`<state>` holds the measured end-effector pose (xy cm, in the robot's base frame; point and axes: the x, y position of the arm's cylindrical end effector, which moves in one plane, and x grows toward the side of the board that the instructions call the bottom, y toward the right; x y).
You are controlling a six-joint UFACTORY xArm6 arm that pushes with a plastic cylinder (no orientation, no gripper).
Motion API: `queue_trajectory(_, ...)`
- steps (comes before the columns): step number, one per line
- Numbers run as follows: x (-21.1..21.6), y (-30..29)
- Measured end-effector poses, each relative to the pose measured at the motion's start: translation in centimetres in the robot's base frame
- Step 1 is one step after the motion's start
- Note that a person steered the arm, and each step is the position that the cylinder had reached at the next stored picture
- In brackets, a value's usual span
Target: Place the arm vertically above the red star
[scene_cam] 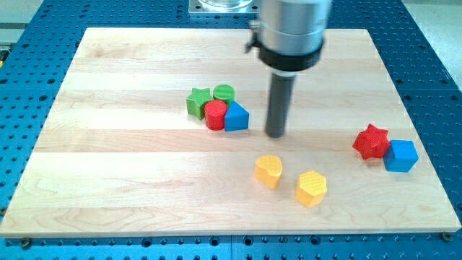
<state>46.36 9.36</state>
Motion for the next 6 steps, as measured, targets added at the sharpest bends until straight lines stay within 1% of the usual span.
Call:
queue_trajectory(1,-1.3,3.5)
queue_trajectory(2,-2.7,5.5)
queue_trajectory(4,-3.8,10.0)
queue_trajectory(5,-1.9,15.7)
queue_trajectory(6,2.5,18.6)
